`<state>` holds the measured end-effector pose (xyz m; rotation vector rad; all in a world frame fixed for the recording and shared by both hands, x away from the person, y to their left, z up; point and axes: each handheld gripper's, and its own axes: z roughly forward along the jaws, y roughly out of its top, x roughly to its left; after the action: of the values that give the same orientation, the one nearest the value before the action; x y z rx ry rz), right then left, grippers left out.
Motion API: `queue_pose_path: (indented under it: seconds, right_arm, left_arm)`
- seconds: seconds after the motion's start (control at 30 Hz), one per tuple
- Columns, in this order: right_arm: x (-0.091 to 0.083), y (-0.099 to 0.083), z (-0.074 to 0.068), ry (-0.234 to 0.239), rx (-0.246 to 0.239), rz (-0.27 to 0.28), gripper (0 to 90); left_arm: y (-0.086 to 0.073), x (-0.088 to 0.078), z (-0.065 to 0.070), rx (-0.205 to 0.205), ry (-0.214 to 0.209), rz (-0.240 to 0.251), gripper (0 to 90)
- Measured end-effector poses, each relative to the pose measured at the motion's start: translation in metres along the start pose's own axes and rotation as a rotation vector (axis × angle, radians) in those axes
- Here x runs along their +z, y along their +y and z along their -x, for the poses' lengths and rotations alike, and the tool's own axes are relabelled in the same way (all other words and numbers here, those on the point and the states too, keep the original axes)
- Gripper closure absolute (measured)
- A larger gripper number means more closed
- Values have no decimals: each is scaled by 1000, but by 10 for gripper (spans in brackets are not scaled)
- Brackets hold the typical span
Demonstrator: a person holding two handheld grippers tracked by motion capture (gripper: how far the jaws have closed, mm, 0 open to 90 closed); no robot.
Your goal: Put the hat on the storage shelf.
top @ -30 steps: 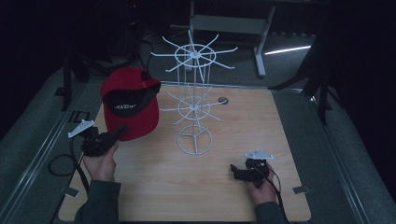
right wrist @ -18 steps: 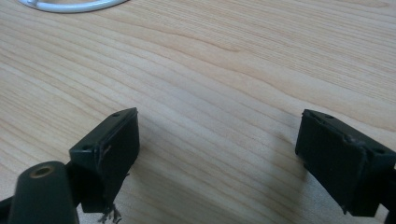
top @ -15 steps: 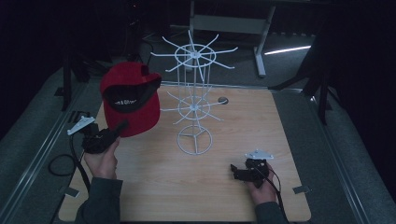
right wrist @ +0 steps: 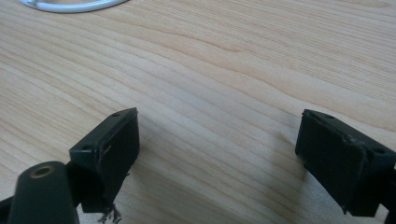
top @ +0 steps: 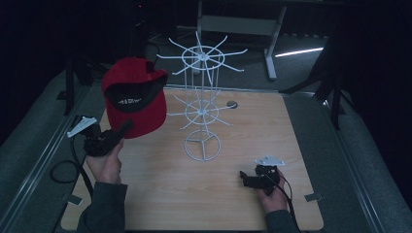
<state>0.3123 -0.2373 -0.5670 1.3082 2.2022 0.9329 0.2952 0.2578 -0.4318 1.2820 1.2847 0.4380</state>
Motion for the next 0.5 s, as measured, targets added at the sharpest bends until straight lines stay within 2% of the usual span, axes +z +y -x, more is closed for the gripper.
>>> queue_pose_path:
  seconds: [0.5]
  right_arm:
    - [0, 0, 0, 1, 0, 1, 134]
  left_arm:
    - [10, -4, 5, 9, -8, 22, 856]
